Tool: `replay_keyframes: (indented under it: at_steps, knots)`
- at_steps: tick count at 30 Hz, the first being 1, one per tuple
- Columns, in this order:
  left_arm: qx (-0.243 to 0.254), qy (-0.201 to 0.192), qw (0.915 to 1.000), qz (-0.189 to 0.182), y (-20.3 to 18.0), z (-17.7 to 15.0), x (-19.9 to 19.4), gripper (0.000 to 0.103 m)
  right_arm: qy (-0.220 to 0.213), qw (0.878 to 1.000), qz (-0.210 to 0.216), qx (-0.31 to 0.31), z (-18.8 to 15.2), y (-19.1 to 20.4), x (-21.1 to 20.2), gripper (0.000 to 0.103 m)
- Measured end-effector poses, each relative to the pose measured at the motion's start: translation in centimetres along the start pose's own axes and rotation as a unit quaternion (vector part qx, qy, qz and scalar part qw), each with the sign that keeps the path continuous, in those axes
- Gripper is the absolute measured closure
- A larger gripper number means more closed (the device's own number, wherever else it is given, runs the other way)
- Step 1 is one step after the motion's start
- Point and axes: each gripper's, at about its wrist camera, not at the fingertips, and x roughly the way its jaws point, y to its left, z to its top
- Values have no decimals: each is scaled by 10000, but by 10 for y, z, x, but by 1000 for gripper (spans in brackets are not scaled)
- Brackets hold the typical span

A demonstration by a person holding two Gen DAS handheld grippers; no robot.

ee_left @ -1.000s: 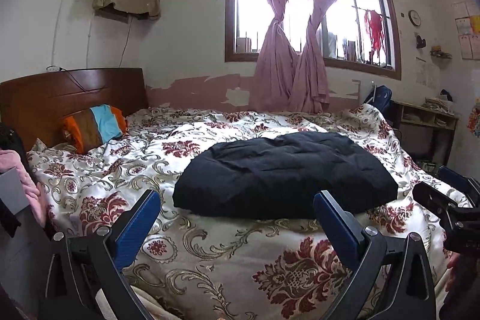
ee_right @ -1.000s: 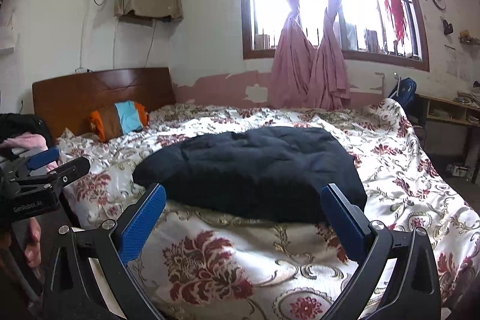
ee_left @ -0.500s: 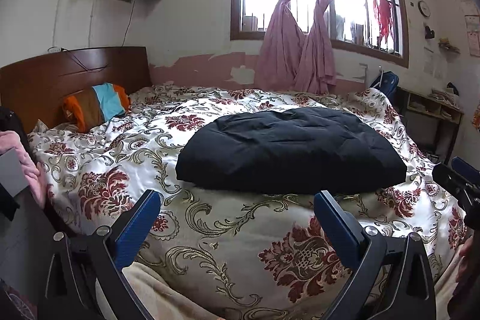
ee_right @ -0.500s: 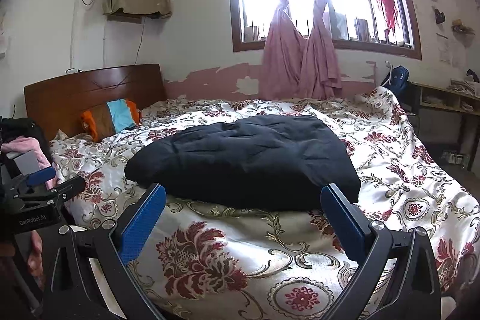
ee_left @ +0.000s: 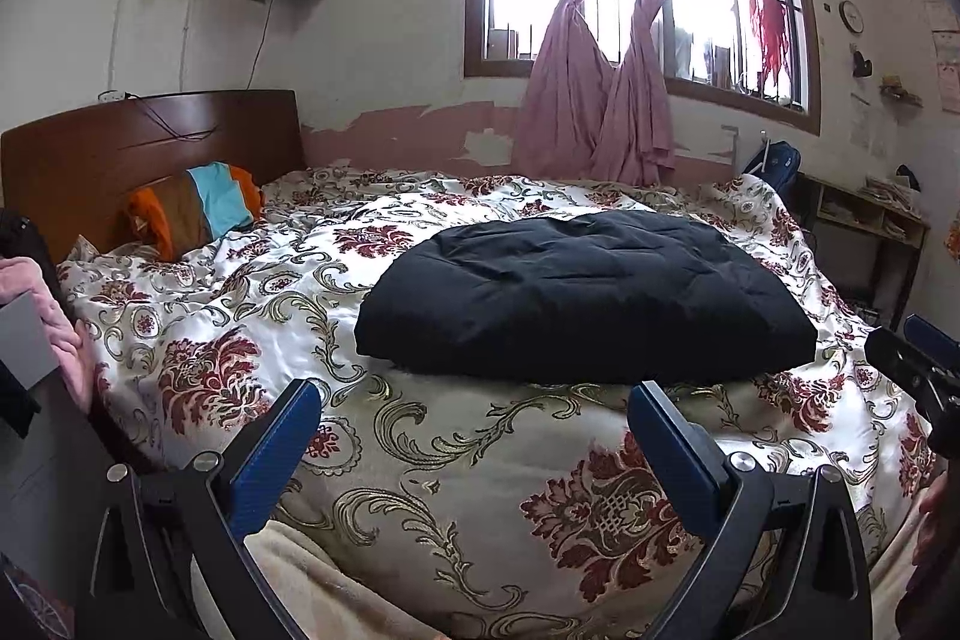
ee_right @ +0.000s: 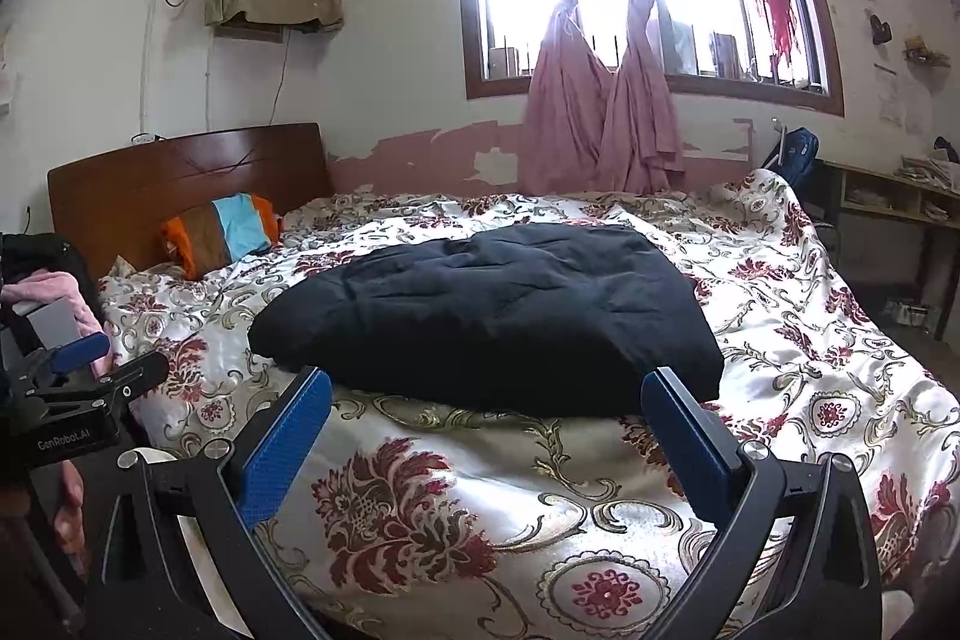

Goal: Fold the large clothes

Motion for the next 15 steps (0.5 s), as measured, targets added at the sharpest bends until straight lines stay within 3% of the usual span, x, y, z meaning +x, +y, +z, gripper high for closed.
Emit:
replay_keyframes:
  at_steps: [15]
  knots:
    - [3, 18, 10000, 8, -1, -3, 0, 0, 34, 10000, -17, 33, -2, 0, 1, 2]
